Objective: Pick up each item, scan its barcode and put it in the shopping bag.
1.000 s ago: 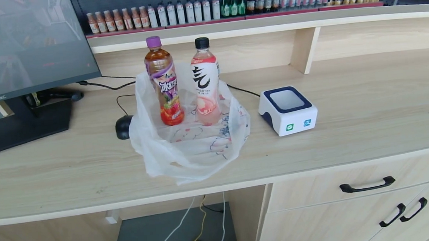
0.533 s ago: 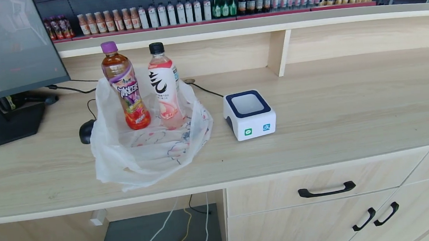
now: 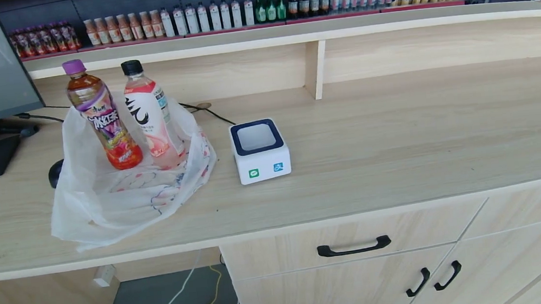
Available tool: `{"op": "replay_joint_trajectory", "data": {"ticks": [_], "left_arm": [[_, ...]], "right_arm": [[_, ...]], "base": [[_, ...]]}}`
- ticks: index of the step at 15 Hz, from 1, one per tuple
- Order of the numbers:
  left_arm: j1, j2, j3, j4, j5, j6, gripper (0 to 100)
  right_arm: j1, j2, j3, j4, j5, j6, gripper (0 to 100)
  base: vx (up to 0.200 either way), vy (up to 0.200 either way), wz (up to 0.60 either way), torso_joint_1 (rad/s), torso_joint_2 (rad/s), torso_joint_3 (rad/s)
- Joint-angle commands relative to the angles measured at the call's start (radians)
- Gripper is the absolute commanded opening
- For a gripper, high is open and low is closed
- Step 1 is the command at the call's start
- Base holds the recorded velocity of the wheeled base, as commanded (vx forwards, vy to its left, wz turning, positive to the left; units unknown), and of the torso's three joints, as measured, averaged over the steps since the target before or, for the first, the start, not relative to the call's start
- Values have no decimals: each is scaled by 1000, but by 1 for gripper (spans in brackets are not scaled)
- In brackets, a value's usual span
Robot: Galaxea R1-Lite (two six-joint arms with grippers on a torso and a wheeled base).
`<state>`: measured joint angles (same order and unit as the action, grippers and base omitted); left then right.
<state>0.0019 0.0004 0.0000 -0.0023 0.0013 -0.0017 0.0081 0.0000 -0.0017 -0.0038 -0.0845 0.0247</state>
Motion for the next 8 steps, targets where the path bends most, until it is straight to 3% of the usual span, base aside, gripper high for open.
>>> {"op": "replay_joint_trajectory", "data": {"ticks": [1,8], "left_arm": [[0,0,0,-1,0,0,100],[0,0,0,-1,0,0,100]], "right_arm": [[0,0,0,-1,0,0,100],[0,0,0,-1,0,-2,100]], "base": [[0,0,0,0,0,0],[0,0,0,0,0,0]]}}
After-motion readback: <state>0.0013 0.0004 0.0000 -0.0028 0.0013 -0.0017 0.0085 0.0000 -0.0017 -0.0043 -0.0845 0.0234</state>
